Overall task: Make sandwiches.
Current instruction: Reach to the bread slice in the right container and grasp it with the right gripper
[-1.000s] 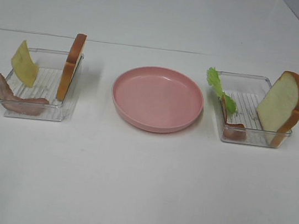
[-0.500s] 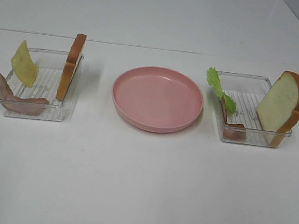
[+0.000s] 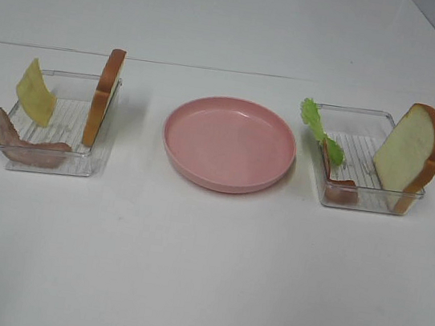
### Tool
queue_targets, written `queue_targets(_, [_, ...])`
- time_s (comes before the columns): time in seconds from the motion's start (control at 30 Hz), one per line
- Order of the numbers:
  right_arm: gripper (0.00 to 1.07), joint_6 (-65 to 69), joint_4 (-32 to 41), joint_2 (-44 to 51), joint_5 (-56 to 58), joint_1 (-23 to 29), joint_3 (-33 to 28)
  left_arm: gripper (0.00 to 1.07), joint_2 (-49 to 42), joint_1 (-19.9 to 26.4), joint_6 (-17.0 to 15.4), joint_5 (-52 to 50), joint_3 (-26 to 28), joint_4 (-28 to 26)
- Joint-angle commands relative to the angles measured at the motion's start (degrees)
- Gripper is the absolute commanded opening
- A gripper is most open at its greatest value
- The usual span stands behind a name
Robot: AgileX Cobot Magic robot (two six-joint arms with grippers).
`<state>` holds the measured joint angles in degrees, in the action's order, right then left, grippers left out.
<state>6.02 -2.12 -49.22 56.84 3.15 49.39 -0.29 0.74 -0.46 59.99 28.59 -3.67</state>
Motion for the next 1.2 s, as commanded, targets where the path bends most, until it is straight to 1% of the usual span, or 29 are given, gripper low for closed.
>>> queue_targets(0.03, [0.98, 1.7, -0.3, -9.7, -1.4, -0.1, 6.0, 1.02, -1.3, 0.3, 0.1, -0.7, 0.0, -0.5])
queue_targets(0.07, [0.98, 2.5, -0.3, -16.7, -1.7, -0.1, 11.9, 1.02, -1.3, 0.3, 0.1, -0.7, 0.0, -0.5])
queue_targets(0.1, [0.98, 2.5, -0.3, -20.4, -1.6, -0.1, 15.0, 1.02, -1.3, 0.3, 0.1, -0.7, 0.0, -0.5])
queue_targets(0.13, [0.98, 2.5, -0.3, -20.4, -1.6, -0.1, 15.0, 1.02, -1.3, 0.3, 0.1, -0.7, 0.0, -0.5])
queue_targets(0.17, [0.98, 2.2, -0.3, -27.3, -1.1, -0.1, 20.1, 1.02, -1.3, 0.3, 0.1, -0.7, 0.0, -0.5])
queue_targets(0.2, [0.98, 2.1, -0.5, -30.6, -0.6, -0.1, 22.9, 1.02, -1.3, 0.3, 0.1, -0.7, 0.0, -0.5])
queue_targets(0.23, [0.98, 2.1, -0.5, -30.6, -0.6, -0.1, 22.9, 1.02, -1.3, 0.3, 0.1, -0.7, 0.0, -0.5])
queue_targets(0.27, [0.98, 1.6, -0.7, -36.2, 0.7, -0.1, 27.9, 1.02, -1.3, 0.3, 0.1, -0.7, 0.0, -0.5])
queue_targets(0.3, [0.98, 1.4, -0.9, -39.1, 1.4, -0.1, 30.1, 1.02, -1.3, 0.3, 0.1, -0.7, 0.0, -0.5])
queue_targets(0.33, [0.98, 1.4, -0.9, -39.1, 1.4, -0.1, 30.1, 1.02, -1.3, 0.3, 0.1, -0.7, 0.0, -0.5])
queue_targets(0.37, [0.98, 0.9, -0.9, -41.4, 2.0, -0.1, 32.7, 1.02, -1.3, 0.3, 0.1, -0.7, 0.0, -0.5])
queue_targets(0.4, [0.98, 0.4, -0.9, -46.1, 3.2, -0.1, 37.3, 1.02, -1.3, 0.3, 0.1, -0.7, 0.0, -0.5])
queue_targets(0.43, [0.98, 0.4, -0.9, -46.1, 3.2, -0.1, 37.3, 1.02, -1.3, 0.3, 0.1, -0.7, 0.0, -0.5])
queue_targets(0.5, [0.98, -0.4, -0.6, -52.7, 3.6, -0.1, 42.1, 1.02, -1.3, 0.3, 0.1, -0.7, 0.0, -0.5])
queue_targets(0.53, [0.98, -0.4, -0.6, -52.7, 3.6, -0.1, 42.1, 1.02, -1.3, 0.3, 0.1, -0.7, 0.0, -0.5])
queue_targets(0.57, [0.98, -0.8, -0.4, -55.9, 3.8, -0.1, 44.3, 1.02, -1.3, 0.3, 0.1, -0.7, 0.0, -0.5])
queue_targets(0.63, [0.98, -0.9, -0.4, -57.5, 4.1, -0.1, 45.2, 1.02, -1.3, 0.3, 0.1, -0.7, 0.0, -0.5])
queue_targets(0.67, [0.98, -1.2, -0.5, -60.0, 4.2, -0.2, 46.4, 1.02, -1.3, 0.3, 0.1, -0.7, 0.0, -0.4])
queue_targets(0.7, [0.98, -1.2, -0.5, -60.0, 4.2, -0.2, 46.4, 1.02, -1.3, 0.3, 0.1, -0.7, 0.0, -0.4])
queue_targets(0.83, [0.98, -1.0, -0.5, -64.9, 4.1, -1.0, 46.7, 1.02, -1.2, 0.3, 0.1, -0.7, 0.0, -0.4])
queue_targets(1.07, [0.98, -1.5, -0.1, -68.4, 4.3, -2.2, 46.7, 1.02, -1.2, 0.3, 0.1, -0.7, 0.0, -0.4])
queue_targets(1.17, [0.97, -2.6, 1.1, -69.8, 5.2, -2.3, 46.7, 1.02, -1.2, 0.3, 0.1, -0.7, 0.0, -0.4])
queue_targets(1.2, [0.94, -2.8, 2.1, -70.6, 6.0, -2.3, 46.7, 1.02, -1.2, 0.3, 0.1, -0.7, 0.0, -0.4])
